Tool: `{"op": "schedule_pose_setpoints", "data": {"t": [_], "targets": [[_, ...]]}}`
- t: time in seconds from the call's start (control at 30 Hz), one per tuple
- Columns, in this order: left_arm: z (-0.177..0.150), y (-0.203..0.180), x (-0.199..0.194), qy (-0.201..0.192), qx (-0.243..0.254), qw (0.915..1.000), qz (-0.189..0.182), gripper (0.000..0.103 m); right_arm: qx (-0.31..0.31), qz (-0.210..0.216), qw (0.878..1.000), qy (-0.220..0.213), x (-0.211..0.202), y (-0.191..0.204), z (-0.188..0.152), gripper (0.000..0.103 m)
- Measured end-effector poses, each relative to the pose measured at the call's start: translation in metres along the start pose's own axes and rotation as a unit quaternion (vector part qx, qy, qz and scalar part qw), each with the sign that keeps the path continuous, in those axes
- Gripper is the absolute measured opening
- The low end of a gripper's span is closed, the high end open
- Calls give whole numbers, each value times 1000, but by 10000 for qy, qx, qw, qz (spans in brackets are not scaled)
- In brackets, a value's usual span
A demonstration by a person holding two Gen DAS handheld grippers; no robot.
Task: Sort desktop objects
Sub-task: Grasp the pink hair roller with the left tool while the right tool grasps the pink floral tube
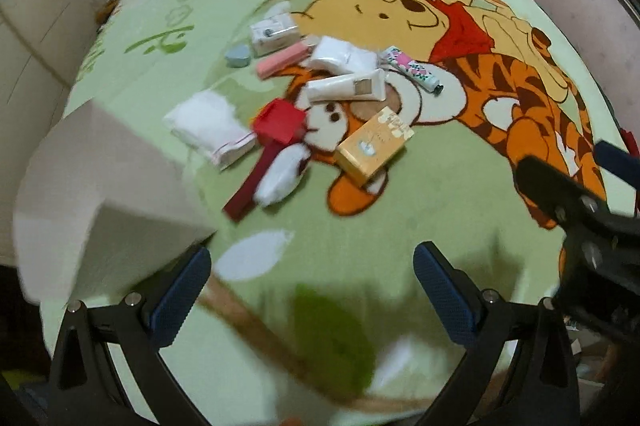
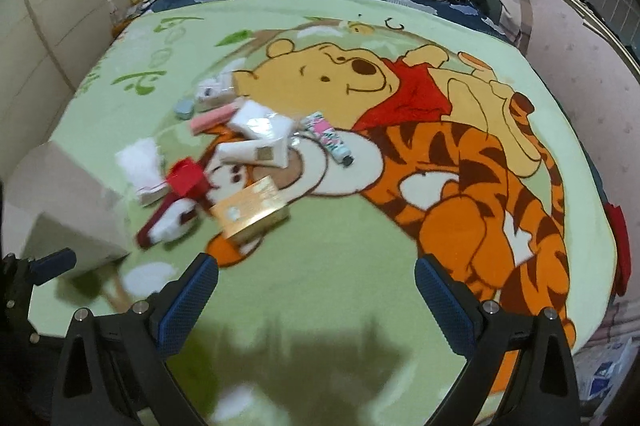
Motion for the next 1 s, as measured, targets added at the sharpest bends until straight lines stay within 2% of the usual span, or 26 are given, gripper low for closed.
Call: {"op": "schedule_pose_setpoints", "data": {"t": [0.23,0.3,0.43,0.6,0.77,1.0], "targets": [[66,8,71,-115,-235,9994,-231,101,3,-261,9996,-139,82,-17,53,101],[86,11,89,-175,-273,9990,-313,98,-52,-286,9995,-107,109,-15,65,101],[122,7,130,-109,-34,9997,-217,95,-99,-230,9997,-7,156,-14,84,101],[146,13,154,-133,86,9999,-26,94,-130,-48,9999,14,190,-11,101,101],[172,48,167,-214,-122,9995,215,94,-405,-7,9991,90,220,2,113,101],[193,89,190,-143,-262,9992,269,94,-915,96,9953,294,247,28,109,101]]}}
Point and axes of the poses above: each gripper's, at about its wrist camera, not at the fingertips, and x roughly the way its jaws point, y to its left, z to its top, the point moved 3 cm from there along x, roughly the way its jaws point, and after that the axes turned 10 degrees about -z, right-handed, at the moved point
